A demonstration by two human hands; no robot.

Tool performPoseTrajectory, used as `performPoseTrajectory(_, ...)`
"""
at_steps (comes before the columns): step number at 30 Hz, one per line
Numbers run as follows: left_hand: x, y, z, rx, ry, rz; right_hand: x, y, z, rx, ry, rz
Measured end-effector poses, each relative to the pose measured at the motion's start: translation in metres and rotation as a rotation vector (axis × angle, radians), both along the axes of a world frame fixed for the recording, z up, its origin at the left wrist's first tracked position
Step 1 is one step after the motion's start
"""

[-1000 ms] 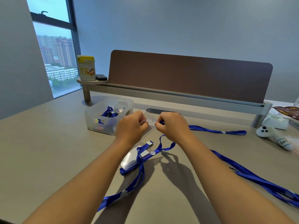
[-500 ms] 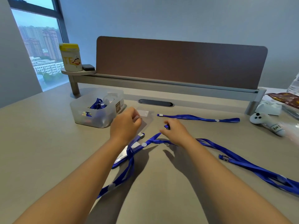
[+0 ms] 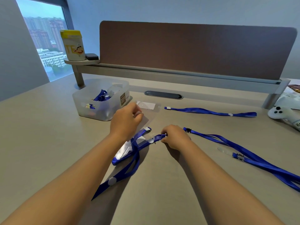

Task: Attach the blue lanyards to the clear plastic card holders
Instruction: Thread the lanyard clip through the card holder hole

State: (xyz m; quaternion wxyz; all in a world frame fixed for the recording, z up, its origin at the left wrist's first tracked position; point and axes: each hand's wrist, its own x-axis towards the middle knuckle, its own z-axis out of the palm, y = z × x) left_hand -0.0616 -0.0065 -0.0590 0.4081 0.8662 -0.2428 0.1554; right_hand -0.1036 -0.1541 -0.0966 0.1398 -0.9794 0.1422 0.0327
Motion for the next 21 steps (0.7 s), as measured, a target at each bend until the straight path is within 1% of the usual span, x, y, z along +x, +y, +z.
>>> performPoseTrajectory(3,-0.001,0.002,0.0,0.004,0.006,0.003,0.0,0.001,-0.001,0.032,0.015,-0.055)
performPoseTrajectory(5,-0.002,0.002,-0.001,0.001,0.013,0.01,-0.003,0.001,0.003,0.124,0.016,-0.072)
performPoseTrajectory(7,-0.003,0.003,0.001,-0.003,0.018,0.021,-0.009,0.001,0.015,0.329,-0.042,-0.096)
performPoseTrajectory(10,-0.005,0.003,0.007,-0.043,0.029,0.019,-0.02,0.0,0.04,0.632,-0.21,-0.116)
performPoseTrajectory(15,-0.011,0.008,0.029,-0.143,0.04,0.029,-0.032,0.008,0.076,0.907,-0.406,-0.148)
performPoseTrajectory(17,-0.012,0.012,0.039,-0.17,0.032,0.041,-0.034,0.014,0.09,0.973,-0.457,-0.161)
performPoseTrajectory(21,-0.008,0.03,0.061,-0.22,0.038,0.074,-0.028,0.027,0.113,1.004,-0.502,-0.168)
